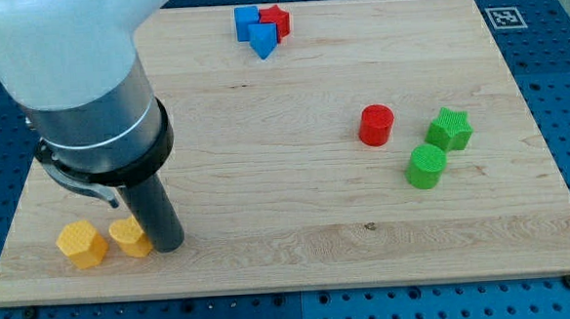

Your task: Push your arm to the green star

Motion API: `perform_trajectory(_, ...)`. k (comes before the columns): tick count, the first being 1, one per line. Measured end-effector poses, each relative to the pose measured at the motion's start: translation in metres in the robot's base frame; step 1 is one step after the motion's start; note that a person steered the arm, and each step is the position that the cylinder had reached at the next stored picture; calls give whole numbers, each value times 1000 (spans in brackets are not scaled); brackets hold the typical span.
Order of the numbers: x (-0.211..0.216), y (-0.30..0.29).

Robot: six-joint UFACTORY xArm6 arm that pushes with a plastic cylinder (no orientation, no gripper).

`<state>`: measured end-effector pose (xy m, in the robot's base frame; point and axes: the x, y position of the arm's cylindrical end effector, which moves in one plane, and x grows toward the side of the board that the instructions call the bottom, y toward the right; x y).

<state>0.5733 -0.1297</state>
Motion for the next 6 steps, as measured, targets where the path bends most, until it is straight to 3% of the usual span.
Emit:
perform_trajectory(2,-63,0)
perform_trajectory(3,-112,31)
perform_trajectory(5,-206,150)
perform_trajectory(6,-193,224)
